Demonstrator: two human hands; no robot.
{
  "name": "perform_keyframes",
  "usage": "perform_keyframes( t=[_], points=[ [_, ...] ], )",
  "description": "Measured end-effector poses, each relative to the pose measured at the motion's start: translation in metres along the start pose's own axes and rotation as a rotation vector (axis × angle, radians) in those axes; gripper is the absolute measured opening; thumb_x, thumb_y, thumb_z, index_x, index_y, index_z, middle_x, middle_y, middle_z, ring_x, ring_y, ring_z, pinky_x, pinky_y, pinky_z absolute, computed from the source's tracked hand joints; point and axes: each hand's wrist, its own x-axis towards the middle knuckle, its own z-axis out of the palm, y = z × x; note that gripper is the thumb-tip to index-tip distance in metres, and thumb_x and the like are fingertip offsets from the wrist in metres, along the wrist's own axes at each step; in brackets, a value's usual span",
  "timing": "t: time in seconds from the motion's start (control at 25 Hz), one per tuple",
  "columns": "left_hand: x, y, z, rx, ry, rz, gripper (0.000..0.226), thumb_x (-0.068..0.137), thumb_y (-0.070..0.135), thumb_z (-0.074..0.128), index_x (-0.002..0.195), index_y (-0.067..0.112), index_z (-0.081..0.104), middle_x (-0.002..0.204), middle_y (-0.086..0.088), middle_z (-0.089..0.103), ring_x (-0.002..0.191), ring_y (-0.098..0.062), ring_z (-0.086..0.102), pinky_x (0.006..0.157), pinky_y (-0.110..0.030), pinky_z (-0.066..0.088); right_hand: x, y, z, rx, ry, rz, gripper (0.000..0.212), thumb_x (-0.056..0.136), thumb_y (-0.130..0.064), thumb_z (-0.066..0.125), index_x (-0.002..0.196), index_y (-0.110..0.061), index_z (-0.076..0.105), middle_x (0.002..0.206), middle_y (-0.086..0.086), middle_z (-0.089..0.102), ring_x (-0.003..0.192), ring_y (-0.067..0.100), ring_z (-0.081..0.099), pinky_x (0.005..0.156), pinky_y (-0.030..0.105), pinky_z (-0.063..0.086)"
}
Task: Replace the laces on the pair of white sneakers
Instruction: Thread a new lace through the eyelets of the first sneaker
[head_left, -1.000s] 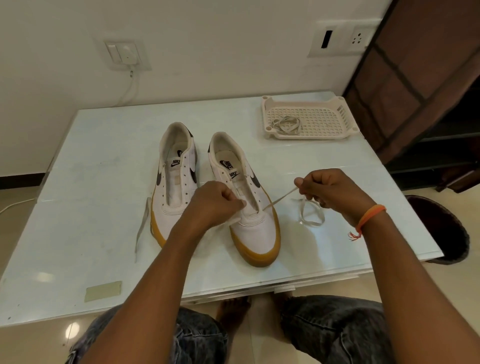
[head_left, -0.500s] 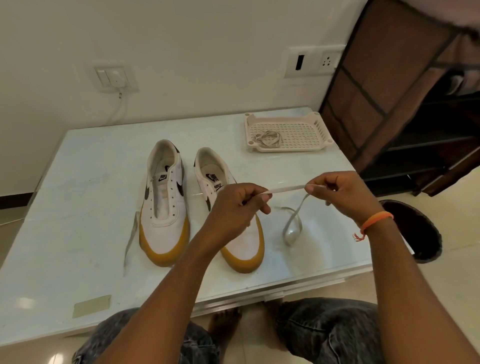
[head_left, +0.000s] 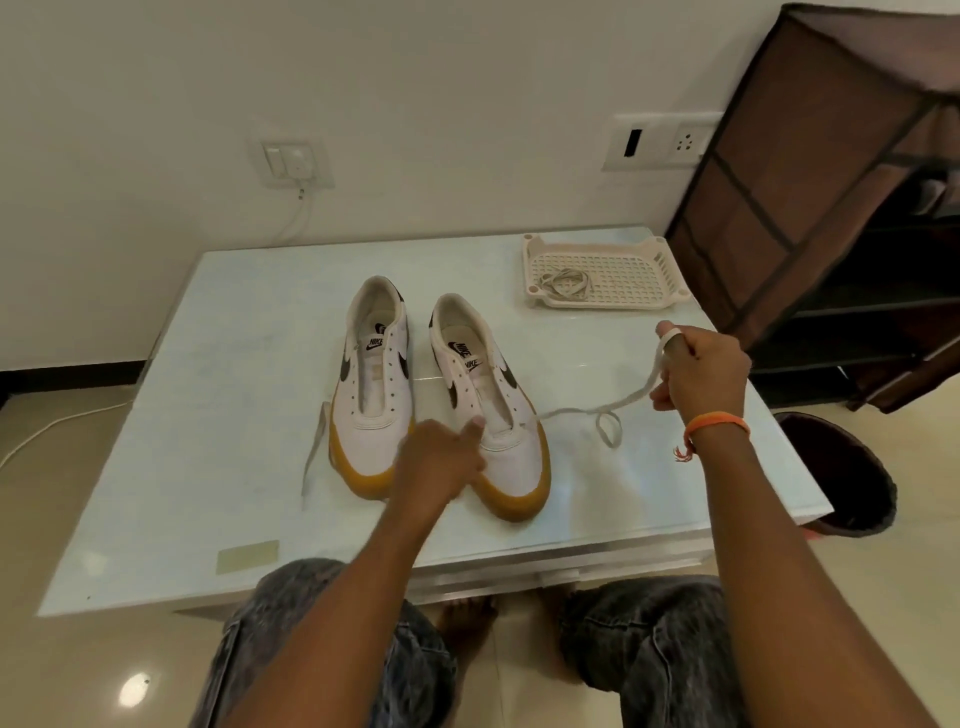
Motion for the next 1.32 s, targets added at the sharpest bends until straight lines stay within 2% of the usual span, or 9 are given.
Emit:
perform_keyframes(
  t=[0.12,0.24,0.4,0.52,0.68,0.8,0.88,1.16,1.32],
  points=[
    [-0.023,-0.014,0.023,-0.610,-0.300,-0.491,0.059,0.093,0.061,0.049,0.096,0.003,0.062,0.073,-0.006,0.064,0.044,-0.008,0.044,0.038,-0.015,0.032,-0.026,-0.032,0.001,0.238,-0.070,-0.039,0.020,0.098,-0.026,0.056,0.090,-0.013,0.070,0.071,0.012,0.069,0.054,0.023,0.067,0.053,0.031,0.059],
    [-0.011,-0.018,0.027,-1.122,-0.207,-0.738,0.045,0.088,0.055,0.062,0.097,0.012,0.057,0.071,-0.001,0.045,0.052,-0.010,0.039,0.044,-0.020,0.038,-0.033,-0.058,-0.005,0.316,-0.069,-0.176,0.011,0.096,-0.025,0.060,0.097,-0.021,0.070,0.082,0.005,0.072,0.064,0.016,0.069,0.059,0.027,0.059],
    [0.001,-0.004,0.015,-1.197,0.013,-0.808,0.028,0.095,0.040,0.057,0.086,0.014,0.057,0.070,0.000,0.040,0.054,-0.010,0.034,0.052,-0.022,0.036,-0.023,-0.089,-0.023,0.214,-0.019,-0.385,0.012,0.092,-0.016,0.065,0.099,-0.014,0.074,0.083,-0.008,0.069,0.069,0.007,0.067,0.068,0.020,0.057],
    [-0.002,0.018,0.001,-1.167,0.083,-0.633,0.020,0.101,0.028,0.047,0.089,0.014,0.057,0.078,-0.001,0.049,0.076,-0.016,0.048,0.078,-0.030,0.043,-0.012,-0.100,-0.028,0.137,-0.059,-0.413,0.017,0.089,-0.002,0.064,0.101,-0.010,0.074,0.089,-0.001,0.072,0.083,0.012,0.069,0.081,0.023,0.056],
    [-0.014,0.056,-0.030,-1.098,0.109,-0.296,0.034,0.103,0.009,0.039,0.134,0.002,0.050,0.133,-0.009,0.057,0.124,-0.023,0.053,0.098,-0.028,0.042,-0.010,-0.131,-0.034,0.411,-0.279,-0.216,0.036,0.089,0.013,0.044,0.110,-0.004,0.067,0.097,0.013,0.071,0.086,0.024,0.072,0.081,0.033,0.059],
    [-0.022,0.086,-0.064,-0.981,0.197,-0.048,0.025,0.104,0.016,0.036,0.112,0.008,0.058,0.104,-0.005,0.067,0.098,-0.017,0.056,0.077,-0.022,0.044,-0.020,-0.162,-0.039,0.598,-0.384,-0.089,0.032,0.090,0.009,0.041,0.106,0.001,0.067,0.096,0.020,0.071,0.082,0.029,0.071,0.081,0.040,0.059],
    [-0.032,0.113,-0.094,-0.924,0.221,0.106,0.026,0.105,0.020,0.035,0.096,0.010,0.058,0.085,-0.001,0.067,0.090,-0.018,0.057,0.079,-0.025,0.044,-0.025,-0.184,-0.045,0.612,-0.403,-0.115,0.023,0.095,0.003,0.046,0.102,-0.001,0.067,0.096,0.022,0.071,0.078,0.028,0.071,0.080,0.041,0.059],
    [-0.106,0.222,-0.171,-0.606,0.147,0.544,0.032,0.106,0.023,0.033,0.098,0.012,0.062,0.092,-0.003,0.071,0.081,-0.017,0.062,0.072,-0.022,0.047,-0.037,-0.278,-0.083,0.611,-0.465,-0.320,0.019,0.096,0.003,0.049,0.104,0.000,0.066,0.094,0.019,0.072,0.083,0.027,0.073,0.082,0.040,0.059],
    [-0.134,0.262,-0.182,-0.390,0.278,0.725,0.033,0.104,0.024,0.035,0.094,0.021,0.066,0.089,0.007,0.072,0.089,-0.014,0.064,0.084,-0.039,0.045,-0.042,-0.319,-0.109,0.590,-0.442,-0.458,0.022,0.099,0.001,0.047,0.106,-0.002,0.067,0.095,0.017,0.073,0.086,0.026,0.073,0.082,0.040,0.060]
  ],
)
